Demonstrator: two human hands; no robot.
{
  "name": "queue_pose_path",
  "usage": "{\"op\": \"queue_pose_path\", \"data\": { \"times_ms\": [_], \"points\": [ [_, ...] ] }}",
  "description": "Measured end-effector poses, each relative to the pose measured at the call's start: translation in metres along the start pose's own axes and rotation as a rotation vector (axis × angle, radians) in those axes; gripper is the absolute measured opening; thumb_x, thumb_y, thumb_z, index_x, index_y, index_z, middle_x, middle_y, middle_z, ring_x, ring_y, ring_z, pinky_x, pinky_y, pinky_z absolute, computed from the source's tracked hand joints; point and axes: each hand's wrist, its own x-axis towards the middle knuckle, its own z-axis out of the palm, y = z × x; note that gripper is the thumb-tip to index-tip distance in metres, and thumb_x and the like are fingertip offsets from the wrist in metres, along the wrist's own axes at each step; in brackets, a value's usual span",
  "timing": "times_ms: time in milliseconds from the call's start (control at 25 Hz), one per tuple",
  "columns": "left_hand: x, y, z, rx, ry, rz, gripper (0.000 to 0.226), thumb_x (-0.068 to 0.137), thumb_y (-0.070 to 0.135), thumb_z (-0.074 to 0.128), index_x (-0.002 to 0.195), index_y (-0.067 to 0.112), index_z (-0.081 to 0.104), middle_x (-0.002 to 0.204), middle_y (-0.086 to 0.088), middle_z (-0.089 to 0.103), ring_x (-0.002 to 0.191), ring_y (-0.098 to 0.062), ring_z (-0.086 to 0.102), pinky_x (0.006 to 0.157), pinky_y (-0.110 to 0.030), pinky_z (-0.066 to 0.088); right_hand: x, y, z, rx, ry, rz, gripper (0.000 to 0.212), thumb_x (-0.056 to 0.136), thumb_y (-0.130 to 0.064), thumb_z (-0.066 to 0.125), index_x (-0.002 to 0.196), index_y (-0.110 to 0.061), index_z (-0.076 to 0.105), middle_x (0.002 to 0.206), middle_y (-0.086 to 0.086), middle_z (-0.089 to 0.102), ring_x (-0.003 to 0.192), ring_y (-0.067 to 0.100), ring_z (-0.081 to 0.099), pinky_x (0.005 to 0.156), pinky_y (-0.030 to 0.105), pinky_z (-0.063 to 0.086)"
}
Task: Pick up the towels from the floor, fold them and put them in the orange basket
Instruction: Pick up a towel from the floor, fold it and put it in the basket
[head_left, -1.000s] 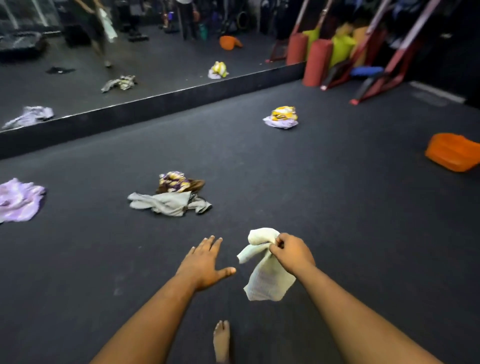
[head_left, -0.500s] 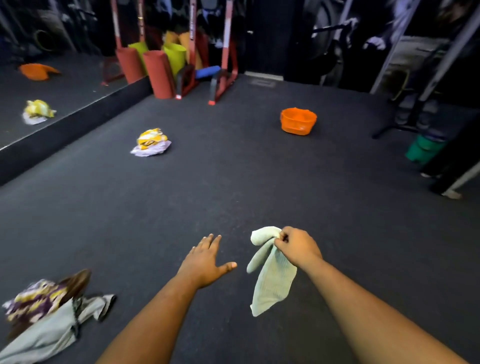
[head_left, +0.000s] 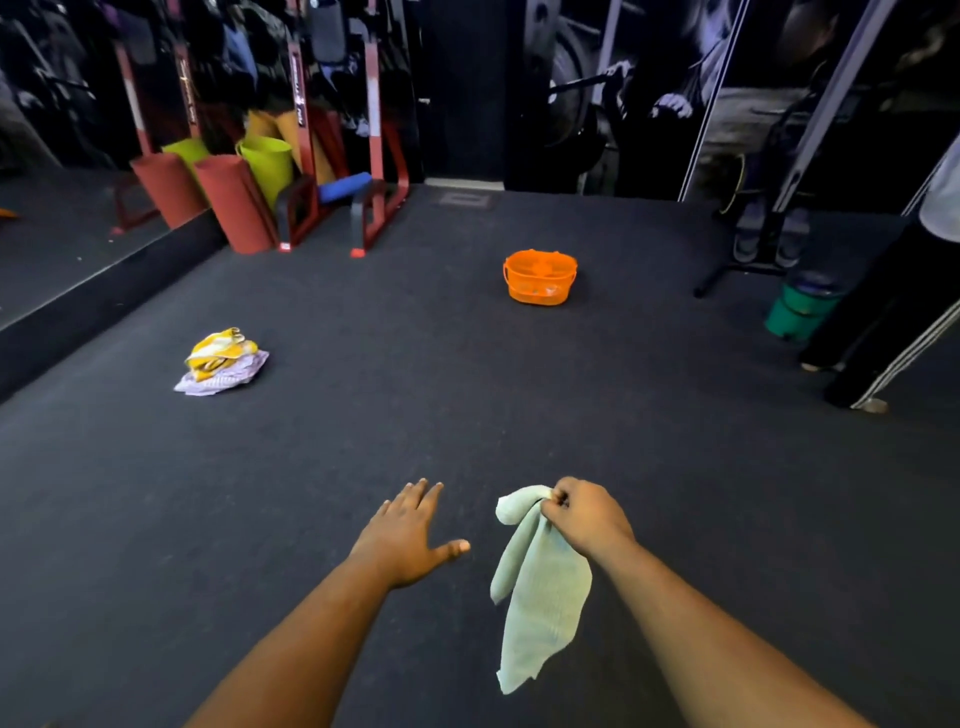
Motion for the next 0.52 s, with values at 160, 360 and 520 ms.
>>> {"op": "queue_pose_path", "data": {
  "times_ms": [160, 360, 520],
  "points": [
    [0.088, 0.017, -0.037, -0.027, 0.014, 0.002, 0.125, 0.060, 0.095, 0.017, 0.163, 0.026, -0.002, 0.171, -0.001, -0.002, 0.158, -0.020, 0.000, 0.126, -0.041, 0.007, 0.088, -0.008, -0.040, -0.008, 0.003, -0.006, 0.016, 0.087, -0.038, 0.056, 0.079, -0.025, 0.057, 0.076, -0.005, 0.064, 0.070, 0.012, 0.060, 0.056, 0.032, 0.043],
    [0.206, 0.016, -0.078, -0.016, 0.012, 0.029, 0.125, 0.061, 0.095, 0.017, 0.163, 0.026, -0.002, 0.171, -0.001, -0.002, 0.158, -0.019, -0.001, 0.126, -0.041, 0.006, 0.205, -0.022, -0.074, -0.081, 0.068, 0.010, 0.016, 0.090, -0.039, 0.055, 0.081, -0.026, 0.057, 0.079, -0.007, 0.063, 0.073, 0.012, 0.060, 0.056, 0.031, 0.042],
    [0.318, 0.001, -0.120, -0.020, 0.017, 0.081, 0.129, 0.057, 0.097, 0.014, 0.163, 0.025, -0.001, 0.171, -0.002, -0.001, 0.158, -0.019, -0.001, 0.126, -0.042, 0.006, 0.304, -0.042, -0.095, -0.072, 0.139, 0.064, 0.016, 0.089, -0.038, 0.054, 0.080, -0.025, 0.056, 0.079, -0.006, 0.062, 0.074, 0.015, 0.061, 0.056, 0.030, 0.041]
  ]
}}
